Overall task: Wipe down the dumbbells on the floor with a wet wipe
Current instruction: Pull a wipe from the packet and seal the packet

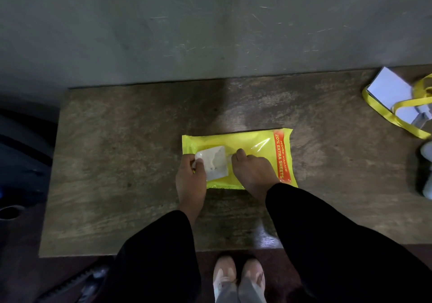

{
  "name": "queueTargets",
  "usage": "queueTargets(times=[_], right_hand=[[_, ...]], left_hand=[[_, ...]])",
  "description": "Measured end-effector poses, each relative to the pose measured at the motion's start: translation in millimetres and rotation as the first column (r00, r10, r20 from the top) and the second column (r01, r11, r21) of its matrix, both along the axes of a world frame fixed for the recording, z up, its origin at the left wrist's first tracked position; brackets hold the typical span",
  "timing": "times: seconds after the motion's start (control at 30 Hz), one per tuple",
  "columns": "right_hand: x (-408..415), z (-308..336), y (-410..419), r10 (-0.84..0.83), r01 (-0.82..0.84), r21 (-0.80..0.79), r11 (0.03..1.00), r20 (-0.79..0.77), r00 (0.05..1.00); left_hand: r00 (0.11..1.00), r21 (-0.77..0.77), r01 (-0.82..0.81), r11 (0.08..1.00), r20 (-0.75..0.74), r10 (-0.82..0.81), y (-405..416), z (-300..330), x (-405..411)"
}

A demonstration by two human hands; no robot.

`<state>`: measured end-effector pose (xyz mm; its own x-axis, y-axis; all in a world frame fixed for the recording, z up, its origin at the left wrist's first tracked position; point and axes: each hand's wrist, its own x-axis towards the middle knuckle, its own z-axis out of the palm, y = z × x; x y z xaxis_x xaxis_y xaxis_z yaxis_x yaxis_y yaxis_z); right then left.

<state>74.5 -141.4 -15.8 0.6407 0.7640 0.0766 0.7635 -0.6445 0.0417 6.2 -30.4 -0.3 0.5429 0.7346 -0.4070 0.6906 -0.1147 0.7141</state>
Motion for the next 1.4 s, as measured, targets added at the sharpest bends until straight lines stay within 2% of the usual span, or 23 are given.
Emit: queueTargets(times=[0.3, 0.43, 0.53, 0.6, 0.73, 0.83, 0.87, 0.93, 1.03, 1.13, 1.2, 1.3, 1.33, 1.4], right_hand=[[2, -6, -10, 0.015, -0.016, 0.093, 0.996, 0.011, 1.0], [2, 5, -10, -0.074, 0.085, 0.214, 0.973, -0.061, 0.995], [1, 0, -12, -0.139, 0.197, 0.307, 0.931, -0.201, 0.97], [-1, -7, -13, -0.148, 0.209, 0.286, 0.935, -0.219, 0.964], [-1, -8, -11, -0.085, 0.112, 0.193, 0.975, -0.142, 0.986], [-5, -2, -9, -0.153, 0.235, 0.298, 0.925, -0.274, 0.95], [-6, 2, -9, -0.185, 0.314, 0.363, 0.877, -0.348, 0.919], [-8, 6, -10, -0.258, 0.521, 0.457, 0.721, -0.52, 0.814], [-5, 14, -9, -0.296, 0.797, 0.49, 0.352, -0.75, 0.592], [-4, 24, -3, -0.112, 0.895, 0.443, -0.04, -0.892, 0.437], [2, 35, -2, 0.049, 0.904, 0.329, -0.272, -0.934, 0.354], [24, 51, -9, 0.051, 0.857, 0.288, -0.428, -0.939, 0.341], [32, 56, -12, 0.018, 0.844, 0.304, -0.441, -0.938, 0.347], [41, 65, -16, -0.038, 0.849, 0.339, -0.405, -0.934, 0.355]], left_hand=[[0.999, -0.035, -0.042, 0.998, 0.016, 0.043, -1, -3, -1], [0.999, -0.04, -0.043, 0.998, 0.024, 0.044, -1, 0, 0], [0.999, -0.046, -0.039, 0.998, 0.021, 0.04, -2, 1, 3], [0.998, -0.047, -0.063, 0.997, 0.013, 0.064, -3, -1, 4], [0.995, -0.047, -0.097, 0.994, -0.002, 0.097, -4, -3, 3], [0.994, -0.06, -0.106, 0.993, 0.006, 0.106, -6, -3, 2], [0.994, -0.068, -0.111, 0.991, 0.011, 0.112, -6, -3, 1], [0.992, -0.091, -0.121, 0.988, 0.022, 0.124, -5, -5, -1], [0.991, -0.104, -0.128, 0.986, 0.034, 0.132, -4, -7, -3], [0.99, -0.104, -0.134, 0.986, 0.038, 0.139, -5, -7, -1], [0.989, -0.103, -0.139, 0.985, 0.028, 0.143, -6, -6, 0], [0.986, -0.12, -0.161, 0.98, 0.015, 0.164, -7, -5, 1], [0.984, -0.129, -0.171, 0.977, 0.018, 0.175, -7, -5, 2], [0.977, -0.143, -0.198, 0.97, 0.048, 0.207, -11, -2, 5]])
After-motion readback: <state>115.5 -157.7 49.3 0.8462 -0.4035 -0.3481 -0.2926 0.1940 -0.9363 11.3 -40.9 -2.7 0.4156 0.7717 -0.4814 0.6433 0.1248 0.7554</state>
